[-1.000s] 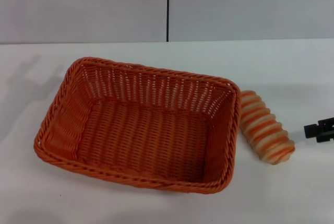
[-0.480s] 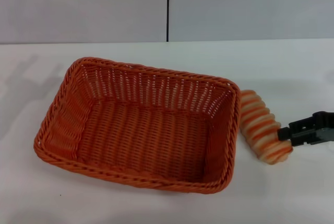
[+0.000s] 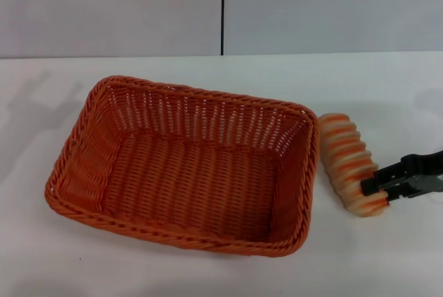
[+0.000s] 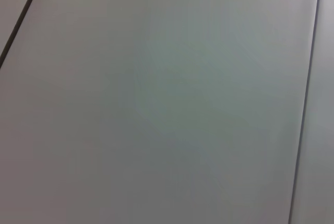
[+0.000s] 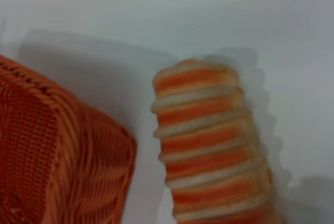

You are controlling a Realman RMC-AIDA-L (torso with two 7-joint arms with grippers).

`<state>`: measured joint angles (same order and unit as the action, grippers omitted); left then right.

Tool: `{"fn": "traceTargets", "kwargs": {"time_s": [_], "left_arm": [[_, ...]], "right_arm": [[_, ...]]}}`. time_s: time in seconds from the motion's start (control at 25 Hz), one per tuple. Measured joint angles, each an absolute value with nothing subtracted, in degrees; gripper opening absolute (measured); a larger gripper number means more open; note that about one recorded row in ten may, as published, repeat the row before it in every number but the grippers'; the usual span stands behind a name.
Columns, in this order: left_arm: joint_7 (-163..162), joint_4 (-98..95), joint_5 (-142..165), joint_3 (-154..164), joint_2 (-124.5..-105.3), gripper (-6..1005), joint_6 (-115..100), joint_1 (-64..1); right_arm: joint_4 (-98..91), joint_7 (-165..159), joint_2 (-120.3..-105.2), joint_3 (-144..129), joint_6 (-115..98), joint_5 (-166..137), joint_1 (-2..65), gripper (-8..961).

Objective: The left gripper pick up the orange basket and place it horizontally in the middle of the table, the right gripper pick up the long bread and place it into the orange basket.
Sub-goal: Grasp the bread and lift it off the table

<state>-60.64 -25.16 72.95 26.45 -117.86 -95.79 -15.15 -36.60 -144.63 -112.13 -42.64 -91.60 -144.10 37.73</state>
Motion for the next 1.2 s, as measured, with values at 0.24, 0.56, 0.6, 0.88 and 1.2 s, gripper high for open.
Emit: {"fn": "traceTargets", "kwargs": {"time_s": [0.24, 0.56, 0.6, 0.88, 1.2], "left_arm": [[-60.64, -25.16, 72.94, 26.45, -117.86, 786, -96.0, -15.19], [-60.71, -25.14, 72.94, 26.45, -117.93, 786, -96.09, -15.2], [-60.8, -25.14, 72.92, 26.45, -117.94, 786, -96.14, -15.2], [-60.67, -24.65, 72.62, 26.45, -118.13, 786, -96.38, -15.2], [-60.64, -23.44, 72.05, 26.45, -118.22, 786, -96.93, -15.2]], "right_arm": [[-34.4, -144.58, -112.05, -42.63, -89.55, -144.38, 38.24, 568], [-39.76, -143.18, -113.17, -42.24, -91.58, -142.6, 37.25, 425], [-39.76, -143.18, -113.17, -42.24, -91.58, -142.6, 37.25, 397], [-56.39, -145.51, -115.28, -41.77, -98.3, -140.33, 33.1, 330], [-81.18, -149.33, -116.51, -41.05, -104.75, -139.88, 28.97, 266]]}}
